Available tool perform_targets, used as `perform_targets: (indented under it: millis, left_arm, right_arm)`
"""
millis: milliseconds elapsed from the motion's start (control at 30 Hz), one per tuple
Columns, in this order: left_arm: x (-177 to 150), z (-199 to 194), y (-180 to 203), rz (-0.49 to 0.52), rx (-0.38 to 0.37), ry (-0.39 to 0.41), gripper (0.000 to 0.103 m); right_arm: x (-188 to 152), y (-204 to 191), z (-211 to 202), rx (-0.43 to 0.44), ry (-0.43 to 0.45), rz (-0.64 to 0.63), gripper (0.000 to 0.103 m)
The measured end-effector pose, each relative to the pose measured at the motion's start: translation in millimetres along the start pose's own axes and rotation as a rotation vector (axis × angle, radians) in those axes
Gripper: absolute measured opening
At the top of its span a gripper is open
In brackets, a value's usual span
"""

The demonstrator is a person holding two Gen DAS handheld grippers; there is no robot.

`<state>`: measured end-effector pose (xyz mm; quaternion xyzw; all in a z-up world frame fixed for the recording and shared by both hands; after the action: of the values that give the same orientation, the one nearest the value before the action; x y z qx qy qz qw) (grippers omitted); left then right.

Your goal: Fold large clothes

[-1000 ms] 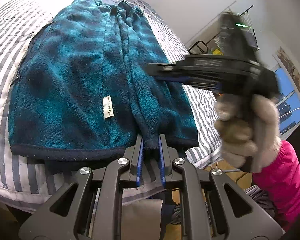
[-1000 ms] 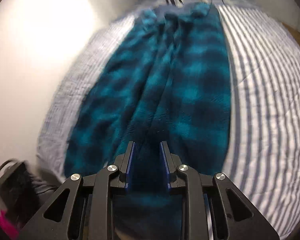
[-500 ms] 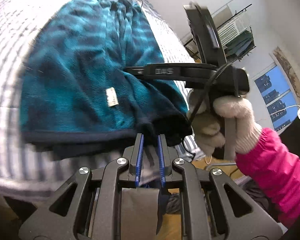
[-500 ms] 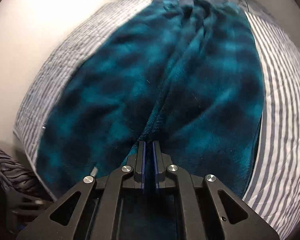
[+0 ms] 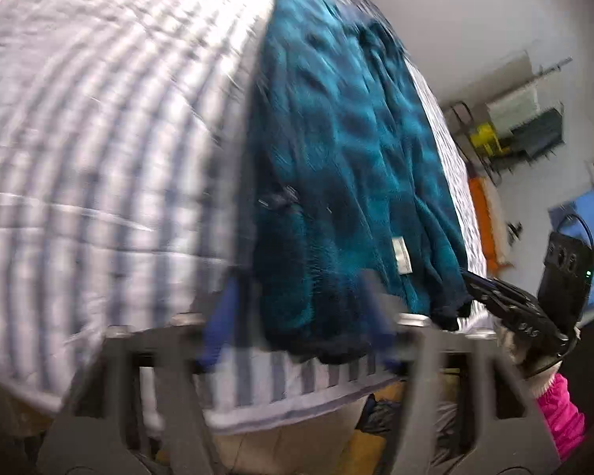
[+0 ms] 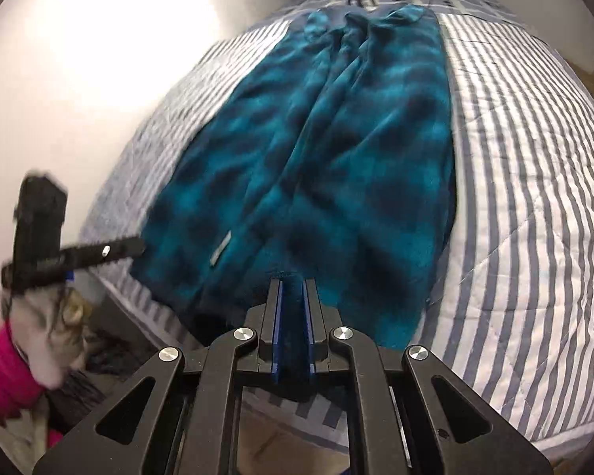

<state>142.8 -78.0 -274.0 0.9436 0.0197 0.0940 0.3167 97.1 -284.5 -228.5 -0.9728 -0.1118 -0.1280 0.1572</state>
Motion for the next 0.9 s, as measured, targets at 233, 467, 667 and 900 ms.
perform_targets:
  millis: [233,467,667,900]
  left_arm:
    - [-6,-43,-4,0.010,-0.010,0.127,0.008]
    - [-13,-10,-17,-0.023,0.006,0.047,0.012]
    - [-9,-28,-19,0.000,0.092,0.107,0.036]
    - [3,-55,-27,0.001,0.099,0.149,0.037]
  right_arm:
    - [-8,4,25,-0.109,-0.071,-0.042,0.008]
    - [7,-17,10,-0.119,0.023,-0.085,0.008]
    - [4,-37,50,-0.085,-0.050,-0.155,0.008]
    - [14,-49,20,-0.058,-0.006,-0.134,0.016]
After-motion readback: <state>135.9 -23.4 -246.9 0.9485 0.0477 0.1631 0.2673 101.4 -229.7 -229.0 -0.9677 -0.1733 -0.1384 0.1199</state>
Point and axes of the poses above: each gripper's, at about its wrist camera, not at the fingertips, and z roughly the way its jaws point, y to its right, x to its top, the point moved 5 cm from there along z, roughly the way its jaws point, and after that the axes turned 8 degrees about -y, right-handed, at the moved point
